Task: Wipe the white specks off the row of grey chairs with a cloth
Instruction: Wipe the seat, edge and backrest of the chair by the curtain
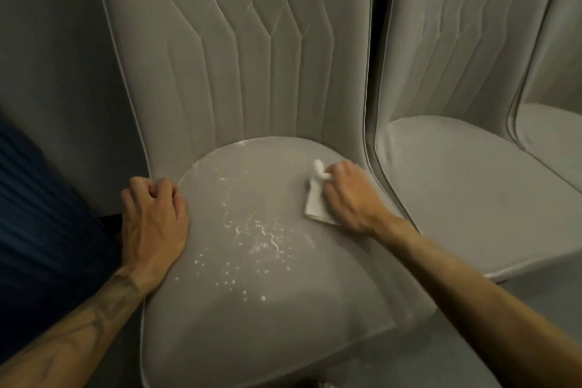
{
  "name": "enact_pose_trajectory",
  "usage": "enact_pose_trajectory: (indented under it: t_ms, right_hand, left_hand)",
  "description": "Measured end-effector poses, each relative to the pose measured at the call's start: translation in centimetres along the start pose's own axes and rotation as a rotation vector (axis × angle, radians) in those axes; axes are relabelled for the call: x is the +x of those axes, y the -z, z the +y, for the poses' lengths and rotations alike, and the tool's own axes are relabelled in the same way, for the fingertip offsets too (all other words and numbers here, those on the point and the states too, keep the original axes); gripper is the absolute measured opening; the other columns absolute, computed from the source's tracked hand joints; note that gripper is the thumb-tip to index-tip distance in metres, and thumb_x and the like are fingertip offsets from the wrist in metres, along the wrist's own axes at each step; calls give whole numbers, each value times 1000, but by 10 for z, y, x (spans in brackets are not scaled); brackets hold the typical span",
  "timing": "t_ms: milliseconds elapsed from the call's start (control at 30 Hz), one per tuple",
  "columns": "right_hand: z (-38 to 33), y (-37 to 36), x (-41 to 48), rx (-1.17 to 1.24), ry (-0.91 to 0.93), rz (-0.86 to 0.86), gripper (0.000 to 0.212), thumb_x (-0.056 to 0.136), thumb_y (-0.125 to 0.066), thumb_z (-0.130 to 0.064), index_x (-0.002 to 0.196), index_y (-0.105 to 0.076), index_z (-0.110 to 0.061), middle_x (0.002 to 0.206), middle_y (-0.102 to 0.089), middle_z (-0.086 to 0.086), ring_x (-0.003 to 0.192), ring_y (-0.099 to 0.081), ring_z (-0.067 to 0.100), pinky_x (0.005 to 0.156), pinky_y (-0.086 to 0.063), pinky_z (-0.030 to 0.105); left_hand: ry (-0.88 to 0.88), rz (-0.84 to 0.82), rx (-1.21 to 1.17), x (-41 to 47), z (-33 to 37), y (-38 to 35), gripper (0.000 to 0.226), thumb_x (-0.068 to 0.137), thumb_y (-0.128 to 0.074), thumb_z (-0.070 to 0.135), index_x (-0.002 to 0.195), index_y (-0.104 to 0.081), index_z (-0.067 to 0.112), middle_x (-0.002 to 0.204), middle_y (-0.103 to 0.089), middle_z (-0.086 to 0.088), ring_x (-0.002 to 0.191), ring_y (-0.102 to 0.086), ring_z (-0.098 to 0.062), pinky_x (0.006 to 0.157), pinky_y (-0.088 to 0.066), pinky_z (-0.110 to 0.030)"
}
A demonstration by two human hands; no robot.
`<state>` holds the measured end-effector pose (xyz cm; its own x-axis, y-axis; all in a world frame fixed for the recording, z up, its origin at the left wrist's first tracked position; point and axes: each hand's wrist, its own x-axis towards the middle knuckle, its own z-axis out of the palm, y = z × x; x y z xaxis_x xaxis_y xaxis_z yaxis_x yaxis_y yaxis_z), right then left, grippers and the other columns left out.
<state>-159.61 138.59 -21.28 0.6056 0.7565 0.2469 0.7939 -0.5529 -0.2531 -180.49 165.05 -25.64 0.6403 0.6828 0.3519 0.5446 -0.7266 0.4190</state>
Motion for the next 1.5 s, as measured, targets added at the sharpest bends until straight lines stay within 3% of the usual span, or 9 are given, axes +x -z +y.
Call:
enact_pose_trajectory:
  t_ms: [100, 300, 500, 733, 933, 1133, 1233, 1333, 1500]
  right_hand:
    - [2, -12, -20, -153, -79, 32, 31, 103, -34, -19, 111, -55, 3, 107, -54, 22, 100, -50, 37, 92, -35, 48]
    - [-78, -34, -35, 80, 225, -60, 30, 100, -34, -26, 106, -54, -4, 100, -52, 15, 87, -46, 30, 83, -35, 41]
    - [21, 9, -52, -136, -228, 40, 49, 97, -21, -27, 105, -57, 5, 102, -55, 25, 95, -52, 41, 89, -39, 54]
    - [-93, -34, -59, 93, 240, -32, 27, 102, -35, -22, 104, -54, -2, 98, -51, 14, 86, -46, 31, 82, -36, 42]
    - [-43, -18, -51, -182, -87, 35, 32, 104, -32, -19, 118, -54, -1, 115, -54, 17, 105, -49, 35, 94, -36, 48]
    - [-141, -51, -52, 201, 325, -73, 29, 102, -34, -20, 105, -55, 0, 98, -52, 19, 87, -48, 34, 82, -38, 45]
    - [-94, -35, -17, 248, 73, 39, 22, 103, -41, -16, 108, -54, 1, 103, -53, 20, 92, -48, 33, 88, -38, 47]
    - [-42, -30, 19, -29, -171, 25, 29, 105, -35, -14, 115, -53, 6, 116, -53, 26, 107, -48, 37, 96, -32, 50]
    - [-118, -69, 6, 93, 210, -35, 29, 100, -38, -14, 105, -57, 7, 101, -55, 26, 91, -50, 37, 83, -38, 49]
  left_hand:
    - [-3, -7, 3, 1, 0, -1, 16, 104, -51, 24, 95, -45, 13, 109, -33, -8, 95, -38, -30, 68, -48, -47]
    - [8, -33, -70, -2, -4, 1, 11, 105, -53, 24, 98, -49, 16, 113, -32, -4, 101, -36, -27, 75, -47, -47]
    - [23, -59, -148, -6, -10, 2, 6, 104, -57, 22, 104, -57, 16, 115, -29, 3, 105, -33, -20, 81, -48, -48]
    - [50, -54, -284, -19, -16, 5, 14, 104, -59, 17, 116, -64, 12, 124, -34, 2, 111, -36, -15, 93, -43, -41]
    - [25, -29, -304, -29, -12, 7, 20, 103, -57, 10, 122, -63, 9, 131, -37, -4, 111, -43, -19, 90, -47, -39]
    - [-10, -31, -216, -30, -12, 10, 21, 104, -54, 9, 123, -63, 6, 132, -40, -11, 113, -52, -32, 88, -52, -45]
    - [2, -26, -215, -31, -10, 12, 20, 105, -53, 10, 123, -63, 8, 132, -40, -10, 115, -51, -32, 90, -55, -51]
    - [-7, -27, -185, -32, -9, 12, 23, 104, -52, 9, 124, -63, 6, 133, -41, -12, 116, -51, -34, 91, -55, -54]
    - [6, -30, -156, -30, -12, 8, 24, 104, -51, 11, 125, -63, 8, 134, -40, -9, 116, -52, -31, 89, -56, -50]
